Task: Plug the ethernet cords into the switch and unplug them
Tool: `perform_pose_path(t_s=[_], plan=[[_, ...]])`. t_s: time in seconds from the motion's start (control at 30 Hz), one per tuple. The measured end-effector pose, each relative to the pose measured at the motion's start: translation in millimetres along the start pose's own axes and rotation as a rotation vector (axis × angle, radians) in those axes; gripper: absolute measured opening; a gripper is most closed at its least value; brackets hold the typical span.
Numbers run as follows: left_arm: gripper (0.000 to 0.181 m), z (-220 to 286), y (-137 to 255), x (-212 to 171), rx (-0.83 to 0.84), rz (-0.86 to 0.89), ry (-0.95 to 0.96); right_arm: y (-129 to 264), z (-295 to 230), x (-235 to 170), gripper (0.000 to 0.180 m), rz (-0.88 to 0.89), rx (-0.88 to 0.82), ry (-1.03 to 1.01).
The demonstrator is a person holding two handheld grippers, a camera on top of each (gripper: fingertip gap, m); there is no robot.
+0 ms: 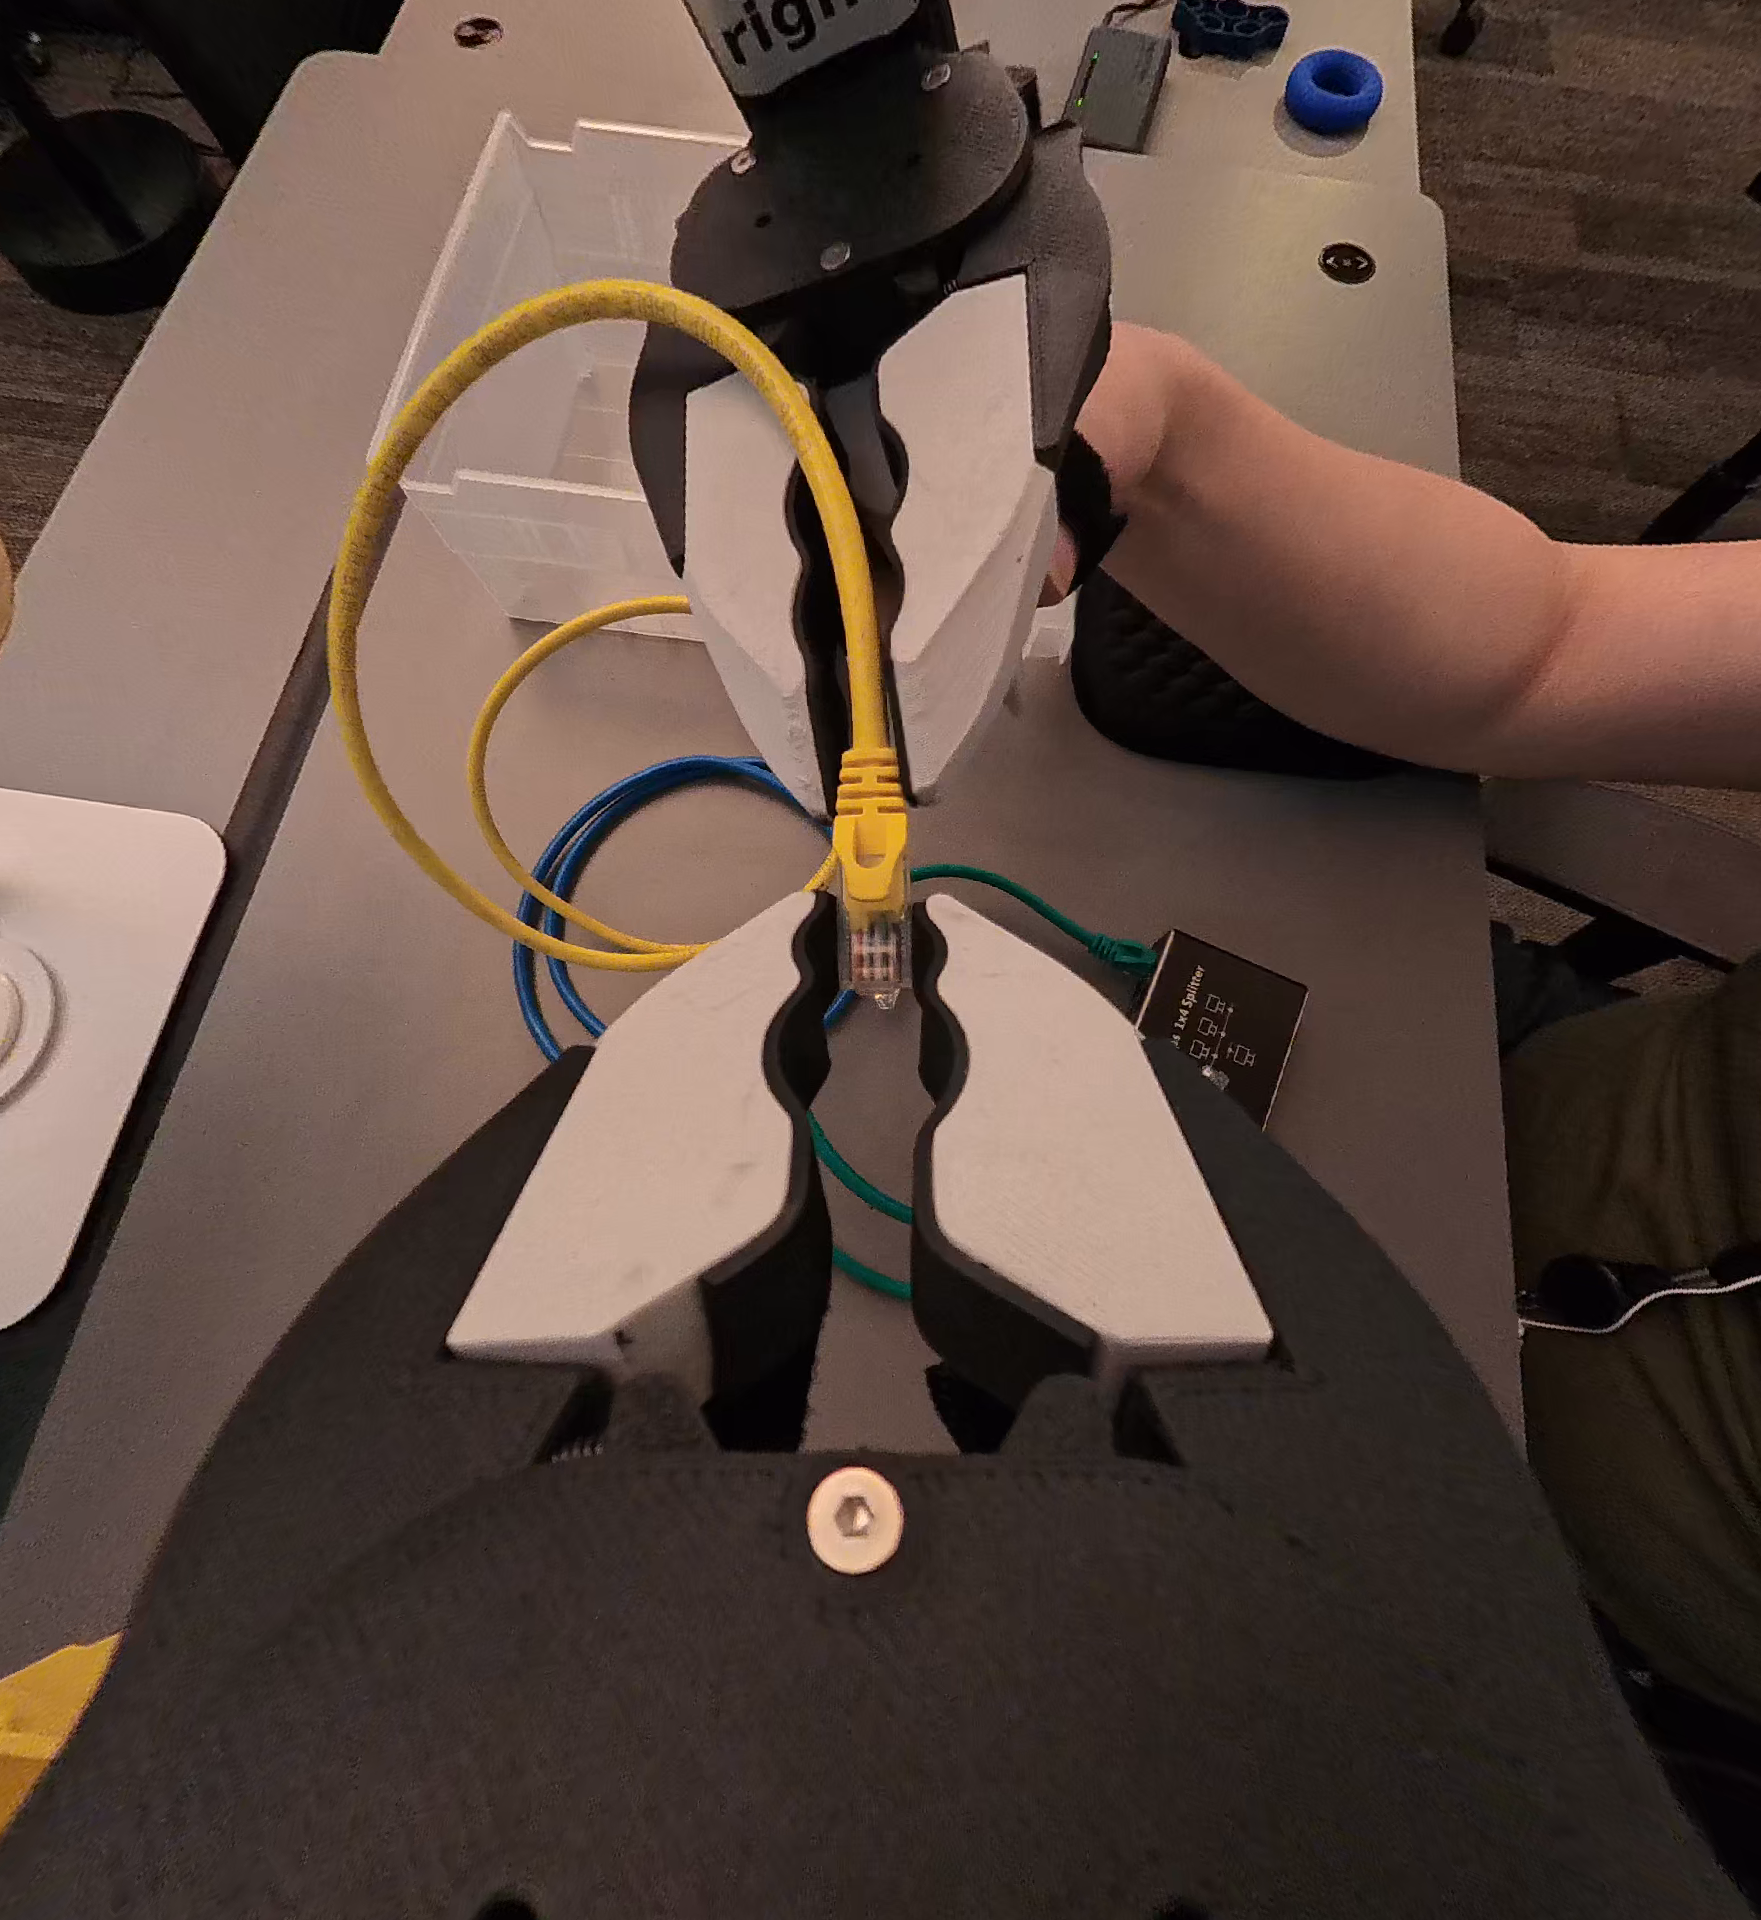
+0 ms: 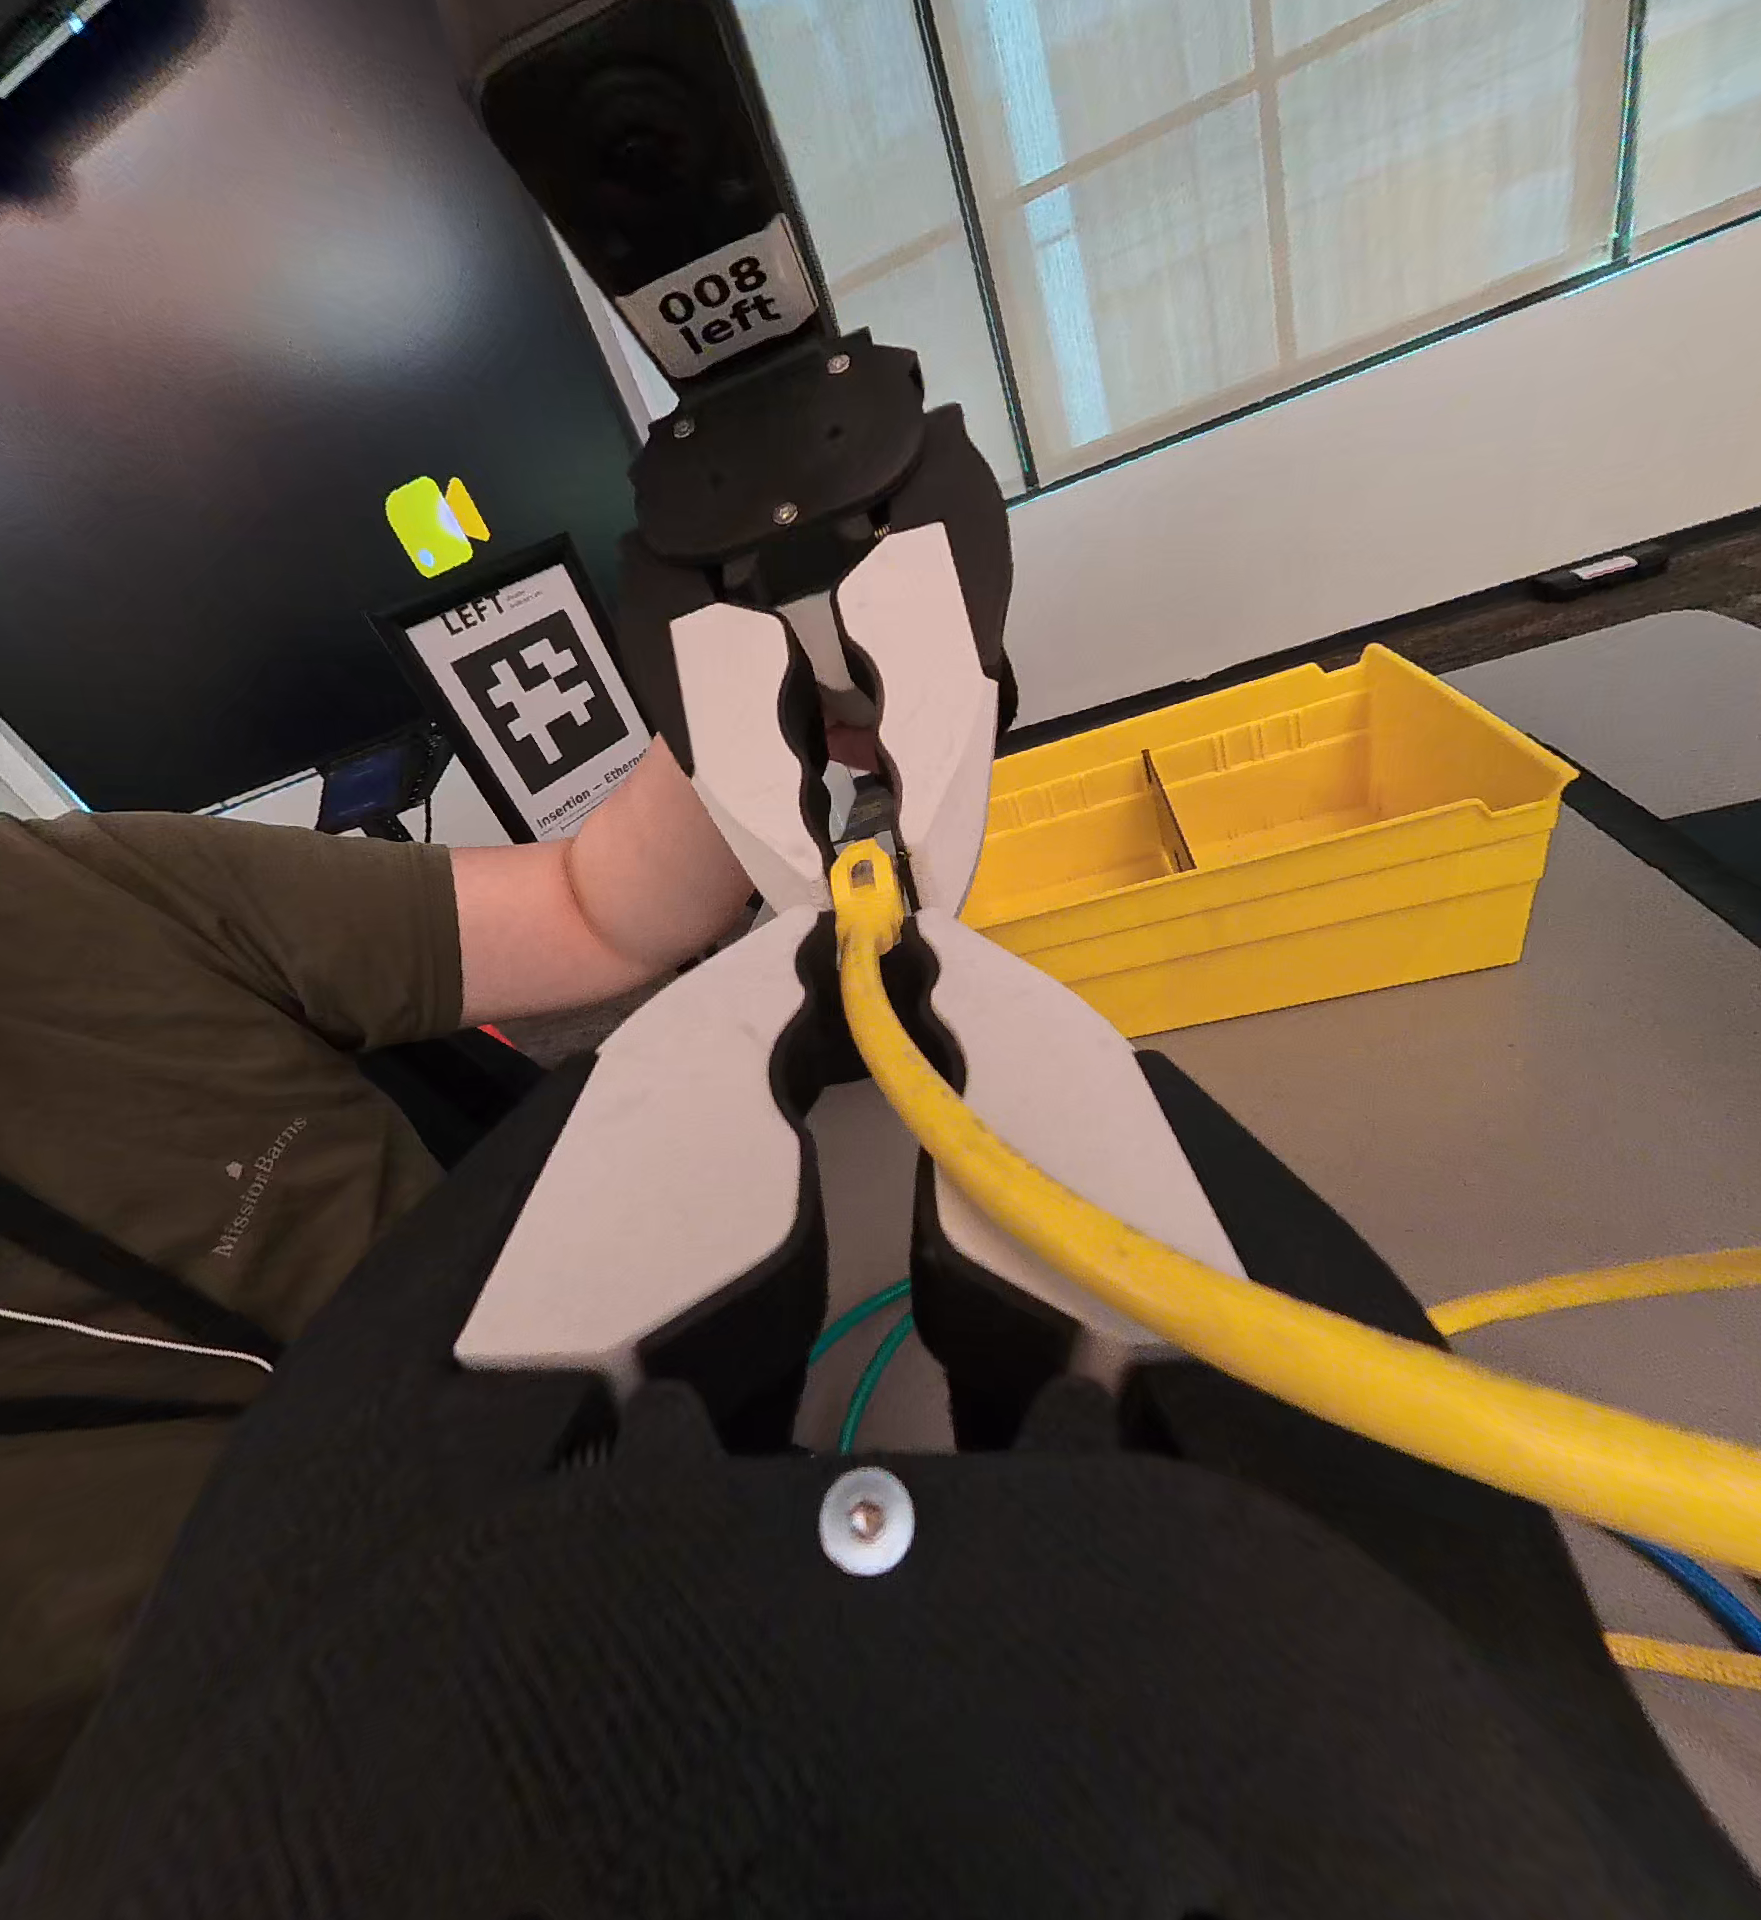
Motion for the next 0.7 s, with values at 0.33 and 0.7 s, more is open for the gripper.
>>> perform_pose_path(t_s=[0.33,0.7], plan=[[0.042,-2,1,-5,0.083,0.033,-0.015,4,2,-3,0.011,-0.024,-0.053,0.078],[0.093,106,-84,-133,0.28,0.068,0.333,28,18,1,0.01,0.008,-0.138,0.061]])
Point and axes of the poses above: each gripper's, where its closed fingertips meet, y back along the fingers, x out of its top, z = x × y across the jaws, the point moved 3 cm from there along y, back along the fingers, and after that the axes turned 4 degrees about -z, right-handed, at the moved point
